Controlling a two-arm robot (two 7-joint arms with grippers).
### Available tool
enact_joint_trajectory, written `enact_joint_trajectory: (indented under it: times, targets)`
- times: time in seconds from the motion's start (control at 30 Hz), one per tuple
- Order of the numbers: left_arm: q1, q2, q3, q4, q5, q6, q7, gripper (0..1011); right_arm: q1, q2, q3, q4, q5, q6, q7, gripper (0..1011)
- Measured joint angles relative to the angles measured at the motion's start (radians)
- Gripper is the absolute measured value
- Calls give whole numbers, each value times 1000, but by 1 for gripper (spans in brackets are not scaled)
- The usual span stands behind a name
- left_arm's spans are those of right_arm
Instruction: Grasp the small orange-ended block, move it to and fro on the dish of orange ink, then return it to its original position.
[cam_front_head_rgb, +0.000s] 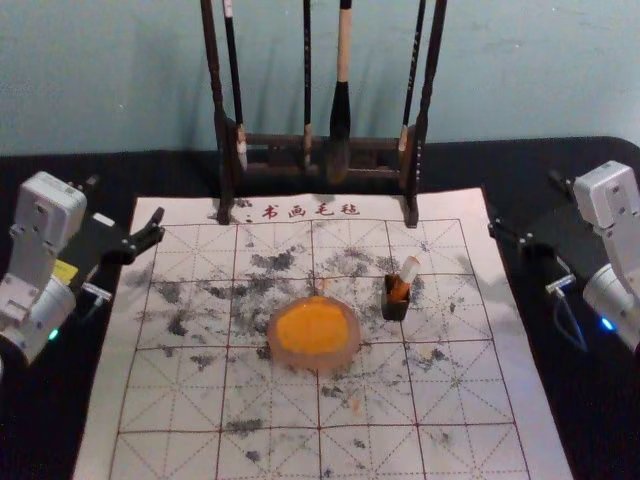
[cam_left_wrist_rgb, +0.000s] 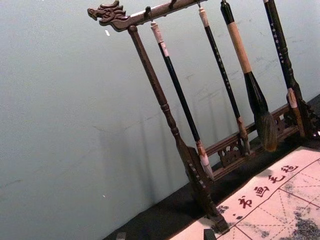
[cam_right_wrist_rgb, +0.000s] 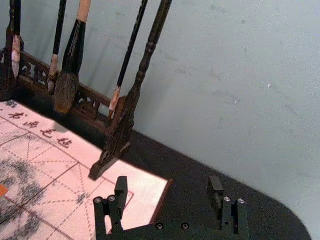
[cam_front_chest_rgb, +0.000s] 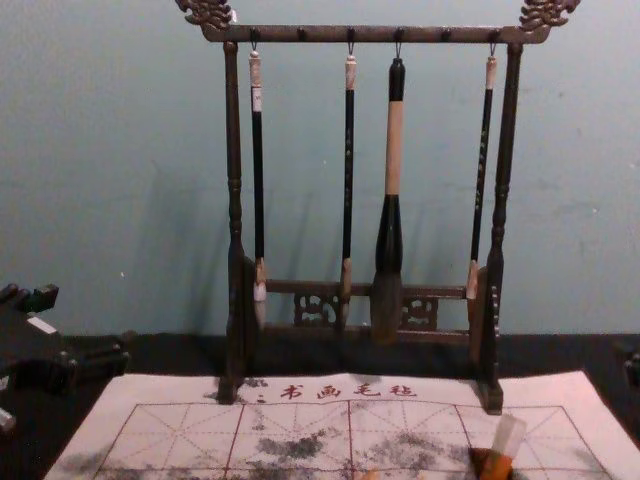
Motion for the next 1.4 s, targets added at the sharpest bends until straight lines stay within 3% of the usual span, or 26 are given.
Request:
enact_joint_trajectory:
  times: [0.23,0.4,0.47,0.63,0.8,1.2,1.4]
  targets:
    - [0,0,0,0,0,0,0,1001,-37,-5,26,-64,46,84,37,1000]
    - [0,0,0,0,0,0,0,1001,-77,-5,48,-137,105,163,72,1000]
    - [0,0,0,0,0,0,0,1001,-102,-11,63,-185,152,229,91,1000]
    - [0,0,0,0,0,0,0,1001,-131,-30,82,-245,214,321,114,1000]
    - [0,0,0,0,0,0,0,1001,-145,-57,99,-285,266,395,128,1000]
    - [0,0,0,0,0,0,0,1001,-134,-179,136,-310,383,615,90,1000]
    - [0,0,0,0,0,0,0,1001,-115,-223,141,-287,414,665,64,1000]
